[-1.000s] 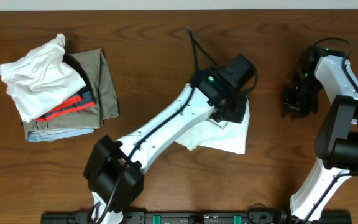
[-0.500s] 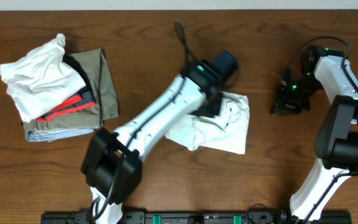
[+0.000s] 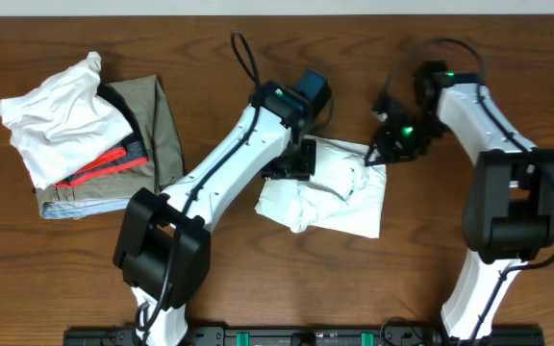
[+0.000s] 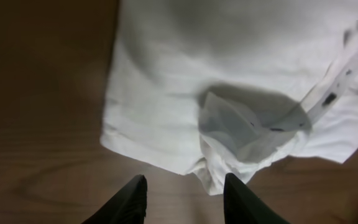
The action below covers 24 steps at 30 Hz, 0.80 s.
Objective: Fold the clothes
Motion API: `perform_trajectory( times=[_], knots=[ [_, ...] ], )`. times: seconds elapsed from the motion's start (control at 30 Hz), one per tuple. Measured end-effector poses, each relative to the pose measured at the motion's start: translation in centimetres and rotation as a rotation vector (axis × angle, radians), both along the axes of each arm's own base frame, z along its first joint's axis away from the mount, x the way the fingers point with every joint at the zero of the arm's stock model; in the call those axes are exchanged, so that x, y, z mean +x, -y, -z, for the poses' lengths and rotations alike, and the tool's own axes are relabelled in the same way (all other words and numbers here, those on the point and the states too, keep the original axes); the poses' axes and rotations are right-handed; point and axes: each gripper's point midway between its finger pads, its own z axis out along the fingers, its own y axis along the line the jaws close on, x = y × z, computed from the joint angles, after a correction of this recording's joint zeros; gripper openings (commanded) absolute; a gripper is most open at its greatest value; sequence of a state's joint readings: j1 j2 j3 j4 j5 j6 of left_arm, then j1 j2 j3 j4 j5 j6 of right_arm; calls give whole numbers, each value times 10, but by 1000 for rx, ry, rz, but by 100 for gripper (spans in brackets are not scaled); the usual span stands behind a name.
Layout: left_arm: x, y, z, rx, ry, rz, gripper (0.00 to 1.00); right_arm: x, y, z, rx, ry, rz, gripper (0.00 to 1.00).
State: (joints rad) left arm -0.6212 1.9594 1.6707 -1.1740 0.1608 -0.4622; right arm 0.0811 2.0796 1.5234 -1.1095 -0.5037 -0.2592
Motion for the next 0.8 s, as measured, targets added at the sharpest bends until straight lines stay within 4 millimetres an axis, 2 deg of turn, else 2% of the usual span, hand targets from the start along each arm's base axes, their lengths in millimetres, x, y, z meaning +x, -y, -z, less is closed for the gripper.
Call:
perform_trajectory(
  times=[0.17, 0.47, 0.67, 0.8],
  knots=[
    [-10, 4, 14, -23, -34, 26, 42, -7, -16, 0, -7, -2, -52, 39],
    [-18, 28, 21, -120, -44, 106, 42, -29, -13, -8, -19, -102, -65, 41],
    [-24, 34, 22, -127, -48, 132, 42, -27, -13, -29, -9, -100, -93, 41],
    [-24, 36, 22, -131, -44, 137, 42, -20, -13, -27, -27, -61, -110, 41]
  ],
)
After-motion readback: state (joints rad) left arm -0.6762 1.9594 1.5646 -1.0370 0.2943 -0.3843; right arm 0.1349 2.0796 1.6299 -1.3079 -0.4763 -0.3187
